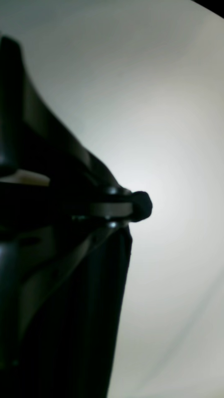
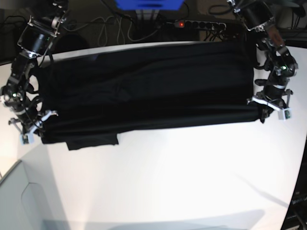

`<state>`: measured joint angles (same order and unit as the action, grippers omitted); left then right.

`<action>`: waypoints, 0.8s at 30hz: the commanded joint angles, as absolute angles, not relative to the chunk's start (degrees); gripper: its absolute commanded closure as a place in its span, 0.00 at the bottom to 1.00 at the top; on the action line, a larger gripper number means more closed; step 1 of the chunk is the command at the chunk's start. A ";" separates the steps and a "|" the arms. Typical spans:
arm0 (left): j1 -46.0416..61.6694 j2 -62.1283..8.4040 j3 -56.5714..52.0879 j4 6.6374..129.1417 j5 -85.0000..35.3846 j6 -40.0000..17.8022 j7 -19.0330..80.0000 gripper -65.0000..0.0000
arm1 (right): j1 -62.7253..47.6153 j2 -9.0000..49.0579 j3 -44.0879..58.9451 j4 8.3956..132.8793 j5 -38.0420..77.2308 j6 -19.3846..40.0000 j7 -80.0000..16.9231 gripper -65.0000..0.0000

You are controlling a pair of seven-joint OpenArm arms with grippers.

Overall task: Fold the T-shirt properly
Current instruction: 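Lift the hem with both grippers and fold it toward the collar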

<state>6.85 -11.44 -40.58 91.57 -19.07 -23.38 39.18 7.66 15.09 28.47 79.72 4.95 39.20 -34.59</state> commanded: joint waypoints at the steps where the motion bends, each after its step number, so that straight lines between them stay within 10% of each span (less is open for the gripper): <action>1: 7.43 -12.18 -41.19 94.37 -19.03 -22.73 37.32 1.00 | 8.04 16.40 29.67 81.89 4.97 38.90 -33.19 1.00; 24: 16.40 -6.73 -49.27 98.86 -18.59 -22.64 37.32 1.00 | -4.97 9.71 32.04 93.85 4.53 38.55 -44.70 1.00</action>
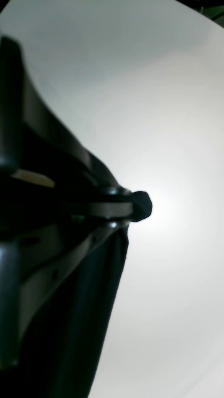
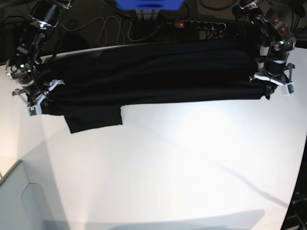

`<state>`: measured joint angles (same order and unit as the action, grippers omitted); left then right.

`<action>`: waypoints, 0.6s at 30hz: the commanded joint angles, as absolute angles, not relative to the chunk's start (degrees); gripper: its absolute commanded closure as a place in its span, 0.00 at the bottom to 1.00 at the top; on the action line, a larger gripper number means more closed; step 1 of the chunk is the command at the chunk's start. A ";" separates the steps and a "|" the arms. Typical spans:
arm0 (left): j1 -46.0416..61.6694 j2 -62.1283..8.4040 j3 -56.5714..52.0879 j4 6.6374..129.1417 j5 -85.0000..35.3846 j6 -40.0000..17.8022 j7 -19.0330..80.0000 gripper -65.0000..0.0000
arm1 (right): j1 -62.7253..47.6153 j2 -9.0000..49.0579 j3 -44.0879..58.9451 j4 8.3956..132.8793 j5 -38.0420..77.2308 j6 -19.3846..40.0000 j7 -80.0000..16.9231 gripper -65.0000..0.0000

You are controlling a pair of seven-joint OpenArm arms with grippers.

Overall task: Fold the T-shirt properly
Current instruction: 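Lift the hem with both grippers and fold it toward the collar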

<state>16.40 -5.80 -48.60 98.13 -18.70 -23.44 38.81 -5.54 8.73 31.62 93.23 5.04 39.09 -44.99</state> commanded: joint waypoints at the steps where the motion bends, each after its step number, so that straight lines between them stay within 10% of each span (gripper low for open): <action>1: 16.75 -6.73 -49.19 98.51 -18.59 -22.64 37.32 1.00 | -4.88 9.71 31.96 93.23 4.53 38.55 -45.76 1.00; 10: 18.24 -6.64 -48.75 98.42 -18.59 -22.64 37.76 1.00 | -4.35 10.15 31.69 87.08 4.44 38.55 -47.78 0.98; 18: 19.21 -5.05 -48.13 98.51 -15.69 -22.64 37.76 1.00 | -4.35 10.59 31.69 86.99 4.44 38.46 -47.78 0.72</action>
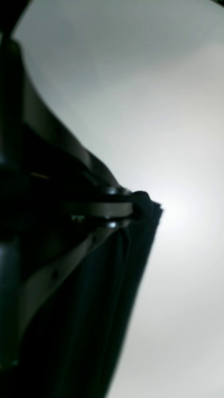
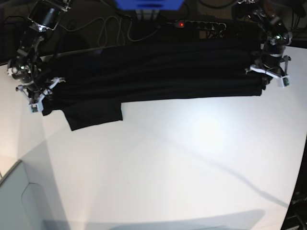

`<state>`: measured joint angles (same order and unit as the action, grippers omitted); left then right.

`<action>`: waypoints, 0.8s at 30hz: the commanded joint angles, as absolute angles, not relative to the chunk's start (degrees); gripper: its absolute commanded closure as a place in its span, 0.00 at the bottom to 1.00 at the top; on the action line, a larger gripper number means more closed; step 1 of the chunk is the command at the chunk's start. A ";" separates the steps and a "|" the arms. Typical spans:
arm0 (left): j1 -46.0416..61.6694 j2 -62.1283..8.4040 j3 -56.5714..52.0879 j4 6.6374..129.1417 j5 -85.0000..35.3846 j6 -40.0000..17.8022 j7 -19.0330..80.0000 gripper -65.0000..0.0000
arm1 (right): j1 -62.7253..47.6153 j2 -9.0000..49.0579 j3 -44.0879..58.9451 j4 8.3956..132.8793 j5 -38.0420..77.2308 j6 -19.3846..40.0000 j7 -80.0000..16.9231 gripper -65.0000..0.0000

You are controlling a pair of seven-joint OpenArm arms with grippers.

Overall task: Fold the T-shirt properly
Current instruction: 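Lift the hem with both grippers and fold it toward the collar, then lower the folded hem onto the shirt and open both grippers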

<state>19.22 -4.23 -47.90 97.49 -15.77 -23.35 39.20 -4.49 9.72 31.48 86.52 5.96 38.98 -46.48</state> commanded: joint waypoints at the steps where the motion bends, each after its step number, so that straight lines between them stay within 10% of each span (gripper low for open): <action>1: 19.21 -4.97 -47.43 98.51 -14.46 -22.64 37.49 1.00 | -4.35 11.03 31.69 86.99 4.44 38.46 -47.78 0.71; 7: 19.30 -4.70 -44.62 98.59 -10.86 -22.64 37.32 0.97 | -4.62 12.88 31.69 87.08 4.44 38.46 -47.96 0.69; 14: 19.03 -4.62 -44.26 98.77 -11.03 -22.64 37.32 0.69 | -4.53 13.41 31.78 89.01 4.44 38.55 -51.38 0.69; 24: 19.03 -4.62 -44.26 98.42 -11.30 -22.64 37.32 0.69 | -4.79 13.41 31.69 91.12 4.44 38.55 -51.47 0.69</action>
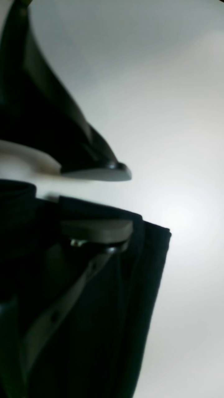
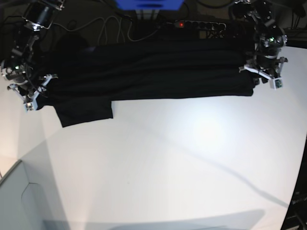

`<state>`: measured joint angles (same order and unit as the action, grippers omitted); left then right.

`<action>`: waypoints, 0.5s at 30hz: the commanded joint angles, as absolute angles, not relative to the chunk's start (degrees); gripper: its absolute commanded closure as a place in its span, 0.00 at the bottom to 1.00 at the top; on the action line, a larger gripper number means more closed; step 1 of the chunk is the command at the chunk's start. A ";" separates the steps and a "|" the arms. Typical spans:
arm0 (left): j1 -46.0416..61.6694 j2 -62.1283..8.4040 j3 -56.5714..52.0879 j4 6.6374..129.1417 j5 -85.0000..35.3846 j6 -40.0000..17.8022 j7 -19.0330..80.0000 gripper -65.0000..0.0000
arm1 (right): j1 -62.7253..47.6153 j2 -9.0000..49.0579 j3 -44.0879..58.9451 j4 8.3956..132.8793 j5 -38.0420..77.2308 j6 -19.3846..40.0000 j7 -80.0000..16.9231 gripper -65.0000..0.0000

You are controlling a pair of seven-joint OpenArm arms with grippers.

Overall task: Fold the T-shirt properly
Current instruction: 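Lower the folded hem onto the shirt and open both grippers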

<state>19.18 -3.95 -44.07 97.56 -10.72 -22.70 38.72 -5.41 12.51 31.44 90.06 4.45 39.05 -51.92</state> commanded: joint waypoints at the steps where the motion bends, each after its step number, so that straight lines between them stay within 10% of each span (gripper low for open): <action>1: 19.03 -4.62 -44.26 98.42 -11.30 -22.64 37.32 0.69 | -4.79 13.41 31.69 91.12 4.44 38.55 -51.47 0.68; 15: 18.15 -4.62 -44.35 98.42 -11.38 -22.64 37.32 0.69 | -4.35 13.05 32.04 97.45 4.44 38.64 -55.16 0.54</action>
<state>18.35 -3.97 -44.14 97.51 -10.72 -22.70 38.54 -4.97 12.21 31.66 96.49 4.25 39.13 -55.96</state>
